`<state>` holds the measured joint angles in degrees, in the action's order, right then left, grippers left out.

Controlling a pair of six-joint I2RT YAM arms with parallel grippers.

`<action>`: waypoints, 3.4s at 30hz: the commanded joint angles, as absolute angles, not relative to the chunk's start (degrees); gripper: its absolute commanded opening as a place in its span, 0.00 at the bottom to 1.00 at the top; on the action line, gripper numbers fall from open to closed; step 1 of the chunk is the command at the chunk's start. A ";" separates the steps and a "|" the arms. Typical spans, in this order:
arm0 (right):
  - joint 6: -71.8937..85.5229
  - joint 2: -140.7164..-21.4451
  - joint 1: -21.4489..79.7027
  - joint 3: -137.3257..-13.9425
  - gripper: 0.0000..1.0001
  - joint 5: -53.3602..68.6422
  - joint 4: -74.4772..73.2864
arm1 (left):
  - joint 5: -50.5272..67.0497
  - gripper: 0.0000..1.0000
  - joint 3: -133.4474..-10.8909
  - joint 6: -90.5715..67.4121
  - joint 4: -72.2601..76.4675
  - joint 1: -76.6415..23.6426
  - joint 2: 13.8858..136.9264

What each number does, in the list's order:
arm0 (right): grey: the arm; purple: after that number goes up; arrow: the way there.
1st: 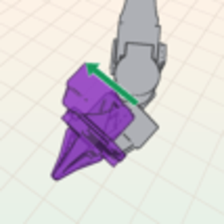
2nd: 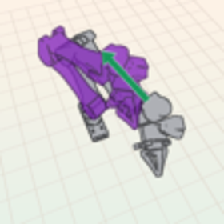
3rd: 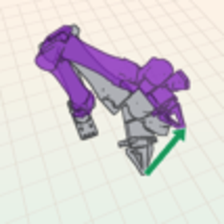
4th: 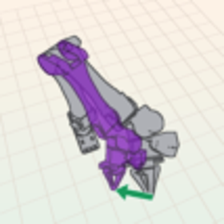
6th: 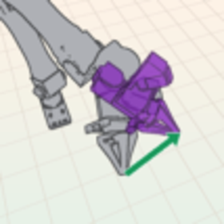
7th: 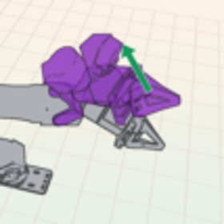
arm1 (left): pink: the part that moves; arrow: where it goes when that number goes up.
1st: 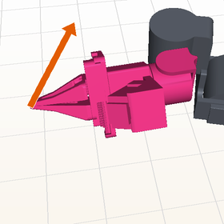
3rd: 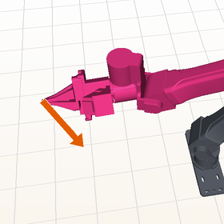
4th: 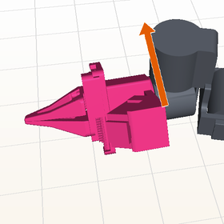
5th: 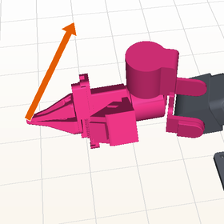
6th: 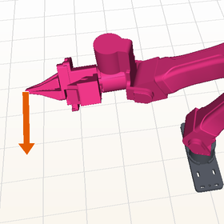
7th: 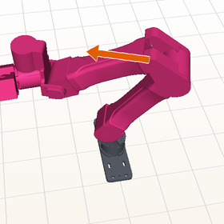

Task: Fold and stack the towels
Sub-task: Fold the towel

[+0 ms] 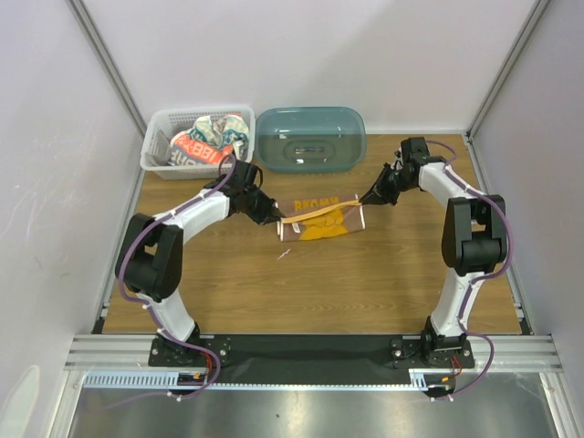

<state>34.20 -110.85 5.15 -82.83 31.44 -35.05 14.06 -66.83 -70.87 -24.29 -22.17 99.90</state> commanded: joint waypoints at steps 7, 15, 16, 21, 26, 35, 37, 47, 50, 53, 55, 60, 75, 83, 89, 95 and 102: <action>34.19 -116.54 4.83 -88.41 0.00 33.49 -34.45 | 14.77 0.00 -70.65 -71.46 -23.03 -20.57 104.85; 34.01 -115.94 4.92 -92.20 0.00 34.10 -38.40 | 16.61 0.00 -74.00 -68.21 -25.92 -20.04 103.11; 33.93 -115.14 4.92 -92.02 0.00 34.28 -38.84 | 17.22 0.00 -73.92 -67.77 -26.01 -20.13 102.66; 34.36 -111.19 4.92 -92.28 0.00 34.37 -41.83 | 17.76 0.00 -74.35 -66.27 -26.63 -19.87 100.02; 35.68 -109.77 4.83 -94.73 0.00 33.31 -42.62 | 18.10 0.00 -77.08 -66.09 -26.80 -19.60 100.89; 34.72 -114.43 4.39 -99.93 0.00 33.40 -43.50 | 17.93 0.00 -77.61 -67.23 -25.75 -18.46 102.92; 34.72 -116.36 4.48 -100.98 0.00 33.84 -42.89 | 17.93 0.00 -77.00 -67.76 -25.32 -18.28 103.80; 34.19 -126.47 4.48 -105.99 0.00 35.15 -37.19 | 15.38 0.00 -77.08 -70.66 -18.99 -14.86 110.03; 33.93 -129.62 4.48 -107.83 0.00 35.59 -34.38 | 15.29 0.00 -78.83 -69.70 -17.06 -14.50 113.45; 35.07 -132.26 4.48 -108.81 0.07 36.65 -30.43 | 16.17 0.01 -81.21 -69.52 -15.66 -14.07 117.14; 35.68 -133.06 4.48 -109.51 0.15 37.62 -27.44 | 17.13 0.09 -81.74 -69.87 -14.33 -13.80 118.21; 35.69 -131.85 5.27 -110.92 0.52 39.46 -22.24 | 20.30 0.59 -85.51 -65.85 -10.10 -12.57 119.27; 27.34 -117.07 7.82 -98.00 0.76 31.99 -18.37 | 19.78 0.97 -76.03 -44.12 -2.73 -14.94 105.21; 21.01 -118.39 7.21 -99.05 0.72 30.24 -23.46 | 13.72 0.95 -73.65 -41.49 -3.52 -21.00 102.92; 17.84 -119.79 6.94 -95.98 0.72 28.39 -23.03 | 9.50 0.88 -74.18 -37.35 -1.94 -23.38 107.57; 16.61 -121.11 7.29 -92.56 0.67 30.06 -21.98 | 3.35 0.87 -72.16 -34.72 -3.60 -24.96 107.93; 14.77 -122.69 9.58 -91.06 0.65 29.18 -21.80 | 3.42 0.87 -71.63 -33.31 -3.08 -25.40 110.65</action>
<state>17.06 -122.23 8.16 -91.31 29.45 -22.79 4.19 -71.99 -35.62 -4.58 -24.75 108.86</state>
